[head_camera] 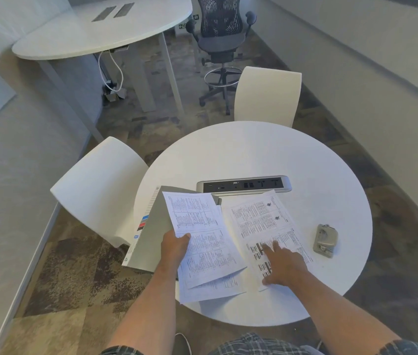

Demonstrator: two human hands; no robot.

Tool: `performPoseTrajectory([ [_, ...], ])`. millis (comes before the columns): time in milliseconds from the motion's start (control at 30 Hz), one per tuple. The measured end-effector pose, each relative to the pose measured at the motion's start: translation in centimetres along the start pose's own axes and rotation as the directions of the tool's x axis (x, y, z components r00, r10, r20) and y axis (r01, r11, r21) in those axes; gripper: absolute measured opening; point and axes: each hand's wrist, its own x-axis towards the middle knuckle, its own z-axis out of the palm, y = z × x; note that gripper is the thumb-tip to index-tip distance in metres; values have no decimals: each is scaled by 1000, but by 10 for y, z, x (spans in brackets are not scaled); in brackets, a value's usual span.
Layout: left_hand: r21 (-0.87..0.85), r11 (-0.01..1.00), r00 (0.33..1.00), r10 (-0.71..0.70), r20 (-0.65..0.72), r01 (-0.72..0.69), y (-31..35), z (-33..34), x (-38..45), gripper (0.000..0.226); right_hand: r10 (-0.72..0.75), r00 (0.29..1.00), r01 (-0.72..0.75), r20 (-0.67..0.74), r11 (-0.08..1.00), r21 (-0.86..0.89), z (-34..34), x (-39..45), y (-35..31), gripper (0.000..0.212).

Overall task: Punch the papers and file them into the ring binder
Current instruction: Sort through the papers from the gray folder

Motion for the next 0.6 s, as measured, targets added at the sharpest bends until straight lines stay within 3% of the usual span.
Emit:
performPoseTrajectory([
  [233,26,1000,1000,0,24,-1,-6,-3,-6,30,11,1000,-9,28,999,-45,9,2,-16,128],
  [500,51,998,999,-24,36,22,-11,-5,-8,23,32,998,-33,57,999,19,5,5,-19,109],
  [600,53,998,999,-16,37,14,-10,-4,-9,18,32,997,-35,69,998,50,4,7,-19,117],
])
